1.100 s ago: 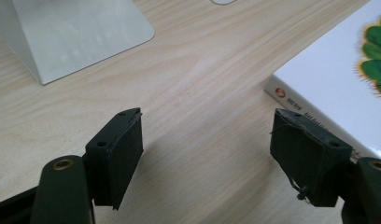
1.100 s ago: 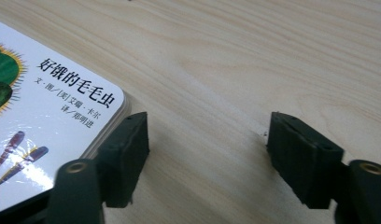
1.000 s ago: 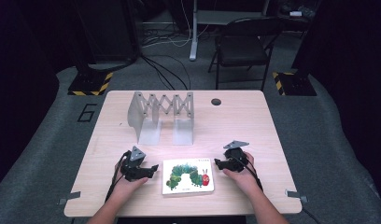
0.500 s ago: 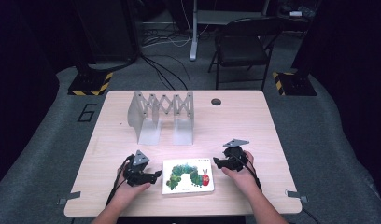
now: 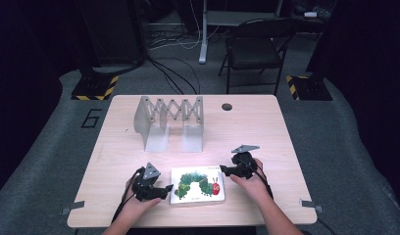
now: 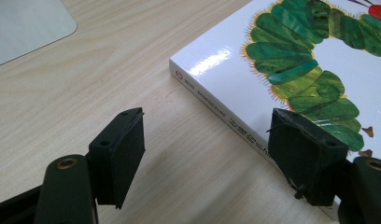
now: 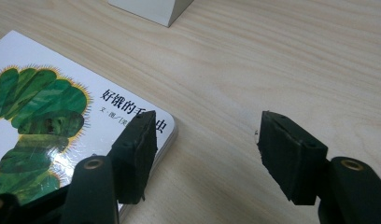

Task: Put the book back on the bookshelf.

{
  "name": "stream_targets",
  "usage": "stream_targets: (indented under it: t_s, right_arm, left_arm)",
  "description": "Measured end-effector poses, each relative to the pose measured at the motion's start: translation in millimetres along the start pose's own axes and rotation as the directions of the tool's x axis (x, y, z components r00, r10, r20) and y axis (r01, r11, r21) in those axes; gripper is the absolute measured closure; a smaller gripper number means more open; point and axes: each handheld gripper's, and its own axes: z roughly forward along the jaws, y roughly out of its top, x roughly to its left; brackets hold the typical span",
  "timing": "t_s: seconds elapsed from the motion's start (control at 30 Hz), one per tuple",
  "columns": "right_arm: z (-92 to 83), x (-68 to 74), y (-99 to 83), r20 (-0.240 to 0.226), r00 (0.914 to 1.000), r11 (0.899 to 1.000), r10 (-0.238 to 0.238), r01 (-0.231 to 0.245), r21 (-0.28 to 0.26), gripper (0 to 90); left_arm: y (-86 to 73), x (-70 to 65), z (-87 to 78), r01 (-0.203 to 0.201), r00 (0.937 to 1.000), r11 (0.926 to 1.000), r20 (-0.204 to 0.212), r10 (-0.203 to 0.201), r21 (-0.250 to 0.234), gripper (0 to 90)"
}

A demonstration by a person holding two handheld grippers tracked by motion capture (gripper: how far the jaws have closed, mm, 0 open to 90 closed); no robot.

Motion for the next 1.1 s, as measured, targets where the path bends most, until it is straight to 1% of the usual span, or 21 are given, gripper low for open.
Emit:
stream_targets:
  t_s: [0.07,0.1,0.2,0.27,0.3,0.33,0.4,0.43,0.47,0.5,0.53,0.57,0.6,0.63,0.73,0.77,0.9,0.97,1.0,1.03,1.1]
  right_arm:
    - [0.2,1.0,0.2,0.003,0.9999,1.0,0.01,-0.01,0.003,36.3]
    - [1.2,0.8,0.3,-0.001,1.0,1.0,-0.006,0.006,0.001,35.9]
    - [1.5,1.2,1.2,-0.001,1.0,1.0,0.0,0.0,-0.002,35.4]
    - [0.7,1.3,2.0,0.002,1.0,1.0,-0.007,0.007,0.002,35.3]
    - [0.5,1.9,2.2,0.002,1.0,1.0,-0.005,0.005,0.003,35.3]
    - [1.0,1.6,2.2,0.003,0.9999,1.0,-0.017,0.017,-0.005,35.3]
    - [1.0,2.4,2.1,0.006,0.9999,1.0,-0.014,0.014,-0.002,35.5]
    - [0.8,2.7,2.0,0.003,1.0,1.0,-0.009,0.009,0.004,35.5]
    - [0.9,2.9,1.6,-0.002,1.0,1.0,-0.004,0.004,0.008,35.6]
    - [1.2,4.3,1.2,-0.003,0.9999,1.0,0.014,-0.014,0.013,35.7]
    - [1.2,2.9,1.1,-0.006,0.9999,1.0,-0.012,0.012,0.015,35.7]
    - [1.2,2.9,1.1,-0.006,0.9999,1.0,-0.012,0.012,0.015,35.7]
    - [1.4,3.9,1.0,-0.012,0.9998,1.0,-0.014,0.014,0.02,35.8]
    - [1.5,4.4,1.0,-0.014,0.9998,1.0,-0.011,0.011,0.017,35.8]
    - [1.8,5.0,1.1,-0.02,0.9997,1.0,-0.012,0.013,0.02,35.9]
    - [2.8,6.6,1.0,-0.027,0.9996,1.0,-0.004,0.005,0.014,35.8]
    - [3.8,8.9,1.4,-0.038,0.9992,1.0,-0.01,0.01,0.018,34.8]
    - [4.3,9.4,1.7,-0.043,0.999,1.0,-0.01,0.011,0.013,34.6]
    - [4.8,9.7,1.8,-0.053,0.9985,1.0,-0.013,0.014,0.009,34.3]
    - [5.0,11.5,2.2,-0.062,0.9981,1.0,0.003,-0.002,0.012,33.6]
    - [5.2,12.1,2.7,-0.068,0.9976,1.0,0.009,-0.008,0.012,33.2]
  left_arm:
    - [0.4,0.6,-1.7,-0.004,1.0,1.0,0.0,0.004,0.002,26.9]
    - [0.7,0.6,-4.9,0.015,0.9998,0.9999,0.011,-0.015,-0.008,26.9]
    - [0.2,-2.1,-6.5,0.022,0.9992,0.9996,0.034,-0.022,-0.016,26.7]
    - [-0.1,-4.7,-6.1,0.026,0.9992,0.9994,0.033,-0.025,-0.023,26.6]
    - [0.4,-6.4,-6.7,0.012,0.9994,0.9998,0.032,-0.012,-0.014,26.7]
    - [0.4,-10.9,-6.2,0.009,0.9996,0.9997,0.027,-0.009,-0.024,26.7]
    - [1.0,-15.1,-6.7,0.004,0.9996,0.9996,0.029,-0.003,-0.029,26.7]
    - [1.4,-17.3,-7.9,0.011,0.9989,0.9997,0.045,-0.01,-0.021,26.7]
    - [0.9,-19.4,-7.7,0.004,0.9992,0.9996,0.041,-0.003,-0.026,26.7]
    - [0.7,-21.1,-8.1,0.001,0.9985,0.9998,0.054,0.0,-0.018,26.7]
    - [0.7,-21.1,-8.1,0.001,0.9985,0.9998,0.054,0.0,-0.018,26.7]
    - [0.2,-23.5,-7.5,-0.006,0.9986,0.9998,0.052,0.007,-0.017,26.7]
    - [-0.3,-28.5,-6.9,-0.019,0.9976,0.9998,0.067,0.019,0.001,26.5]
    - [-1.0,-31.1,-5.5,-0.014,0.998,0.9999,0.062,0.014,-0.006,26.0]
    - [-1.2,-35.1,-3.4,-0.023,0.9967,0.9997,0.078,0.023,-0.002,25.4]
    - [-1.1,-36.9,-2.3,-0.036,0.9959,0.9993,0.083,0.035,0.011,25.4]
    - [-1.6,-39.2,-0.6,-0.024,0.9944,0.9997,0.104,0.023,0.008,24.5]
    - [-1.5,-39.0,-0.9,-0.03,0.9942,0.9995,0.103,0.029,0.011,24.4]
    - [-1.9,-39.9,-0.5,-0.021,0.9933,0.9997,0.114,0.02,0.01,24.4]
    - [-2.3,-40.3,0.0,-0.019,0.9927,0.9997,0.119,0.017,0.013,23.2]
    - [-2.7,-41.1,0.6,-0.019,0.9922,0.9998,0.123,0.018,0.008,22.8]
